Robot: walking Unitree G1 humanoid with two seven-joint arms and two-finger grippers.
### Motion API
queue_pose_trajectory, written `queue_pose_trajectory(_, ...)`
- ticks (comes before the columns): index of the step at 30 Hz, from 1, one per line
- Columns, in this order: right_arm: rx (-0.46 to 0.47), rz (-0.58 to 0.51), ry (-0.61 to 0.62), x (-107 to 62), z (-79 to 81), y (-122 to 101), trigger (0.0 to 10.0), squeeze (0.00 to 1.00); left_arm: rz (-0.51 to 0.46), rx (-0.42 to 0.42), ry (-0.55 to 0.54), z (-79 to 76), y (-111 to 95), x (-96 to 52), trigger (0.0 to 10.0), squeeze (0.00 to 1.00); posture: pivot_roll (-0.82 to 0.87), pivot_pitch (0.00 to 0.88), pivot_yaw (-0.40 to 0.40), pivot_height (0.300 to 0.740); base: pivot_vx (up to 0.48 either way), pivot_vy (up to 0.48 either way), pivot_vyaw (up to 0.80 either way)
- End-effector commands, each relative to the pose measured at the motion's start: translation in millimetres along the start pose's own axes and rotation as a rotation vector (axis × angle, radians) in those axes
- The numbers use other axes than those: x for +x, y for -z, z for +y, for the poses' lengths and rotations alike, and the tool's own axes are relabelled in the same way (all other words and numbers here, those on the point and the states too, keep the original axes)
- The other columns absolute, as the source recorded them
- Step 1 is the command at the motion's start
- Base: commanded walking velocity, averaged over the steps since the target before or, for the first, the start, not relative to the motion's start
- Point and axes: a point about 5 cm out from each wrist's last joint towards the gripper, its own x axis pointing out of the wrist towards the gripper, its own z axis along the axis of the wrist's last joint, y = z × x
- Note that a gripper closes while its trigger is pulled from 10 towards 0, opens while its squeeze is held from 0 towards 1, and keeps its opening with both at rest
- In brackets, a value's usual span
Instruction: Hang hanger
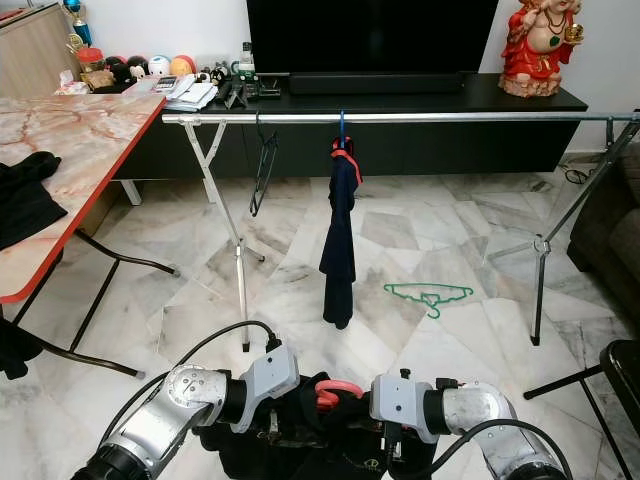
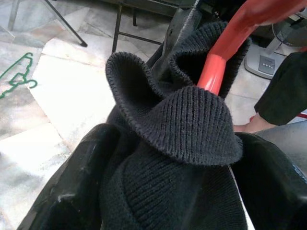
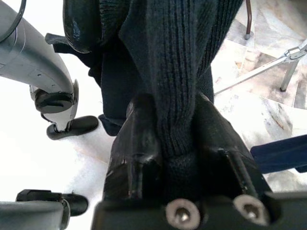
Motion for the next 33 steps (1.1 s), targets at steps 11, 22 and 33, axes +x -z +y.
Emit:
queue_pose_trajectory(11,0.01,-0.097,0.016,-0.7,-11.1,-15.5,0.0,0.0,-0.014,-0.004,-0.019,4.9,-2.5,2.8,0.0,0.0,-0.04,0.082,-0.029,0.74,0.0,0.0,0.0)
queue_pose_trajectory(22,0.02,-0.108,0.022,-1.0,-13.3,-17.0,0.0,0.0,-0.02,-0.005,0.009,3.9,-3.2,3.9,0.0,0.0,-0.04,0.083,-0.027,0.74,0.0,0.0,0.0)
queue_pose_trajectory(33,0.009,-0.079,0.02,-2.3,-15.3,-15.0,0.0,0.0,-0.017,-0.006,0.03,2.9,-4.0,5.0,0.0,0.0,-0.04,0.08,-0.028,0.74,0.0,0.0,0.0)
